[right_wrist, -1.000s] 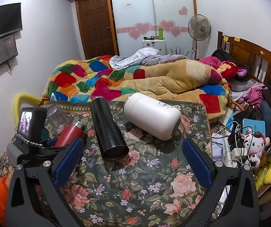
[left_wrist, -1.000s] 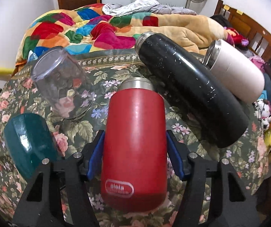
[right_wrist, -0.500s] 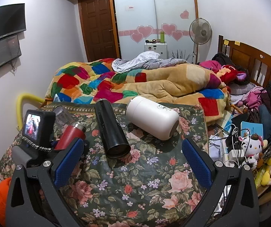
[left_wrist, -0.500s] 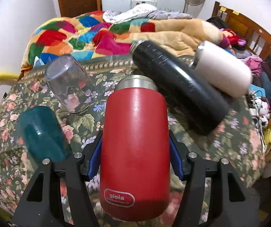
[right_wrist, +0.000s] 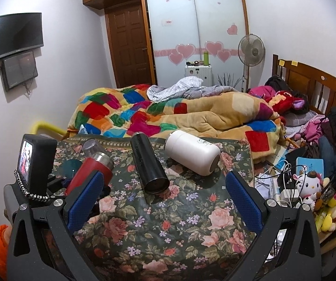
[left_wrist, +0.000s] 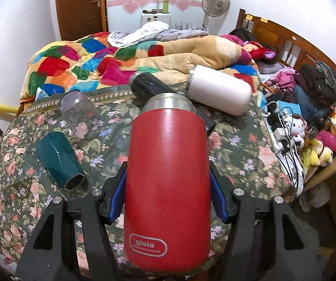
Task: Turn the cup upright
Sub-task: 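Lift the red thermos with the left gripper and carry it toward the right gripper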
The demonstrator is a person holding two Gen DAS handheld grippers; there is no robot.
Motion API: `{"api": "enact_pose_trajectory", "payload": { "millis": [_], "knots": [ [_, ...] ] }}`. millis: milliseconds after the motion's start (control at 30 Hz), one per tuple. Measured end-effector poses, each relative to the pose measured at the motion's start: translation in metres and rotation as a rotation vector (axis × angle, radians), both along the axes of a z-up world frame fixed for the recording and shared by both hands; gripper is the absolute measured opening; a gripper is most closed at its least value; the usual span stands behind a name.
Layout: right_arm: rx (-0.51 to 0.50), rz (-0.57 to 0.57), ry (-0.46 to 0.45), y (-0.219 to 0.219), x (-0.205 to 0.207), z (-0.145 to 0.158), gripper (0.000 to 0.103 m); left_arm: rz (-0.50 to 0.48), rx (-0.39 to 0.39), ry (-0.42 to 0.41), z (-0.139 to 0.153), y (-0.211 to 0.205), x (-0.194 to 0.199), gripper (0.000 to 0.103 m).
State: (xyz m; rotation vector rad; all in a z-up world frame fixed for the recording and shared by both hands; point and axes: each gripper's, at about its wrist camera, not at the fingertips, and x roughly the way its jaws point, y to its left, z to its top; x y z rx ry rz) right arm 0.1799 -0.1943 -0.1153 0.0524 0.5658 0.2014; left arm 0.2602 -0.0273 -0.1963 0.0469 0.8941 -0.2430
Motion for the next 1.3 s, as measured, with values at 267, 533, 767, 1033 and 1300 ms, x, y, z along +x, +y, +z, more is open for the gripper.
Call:
{"api": "enact_pose_trajectory", "payload": {
  "millis": [267,533,767,1033,1300],
  "knots": [
    [0.015,0.014,0.001,-0.008,-0.014,0.001,0.103,-0.053,0.001,0.073,-0.027,-0.033,-0.007,0.061],
    [0.032,0.005,0.038,-0.018,-0.014,-0.009,0.103,-0.059,0.001,0.175,-0.066,-0.058,0.004,0.061],
    [0.046,-0.002,0.084,-0.024,-0.004,-0.022,0.103,-0.048,0.048,0.195,-0.089,-0.065,0.018,0.061],
    [0.042,0.001,0.11,-0.024,0.002,-0.028,0.103,-0.056,0.063,0.193,-0.096,-0.069,0.021,0.061],
    [0.035,-0.012,0.105,-0.023,0.001,-0.025,0.103,-0.059,0.039,0.192,-0.086,-0.063,0.016,0.062]
  ]
}}
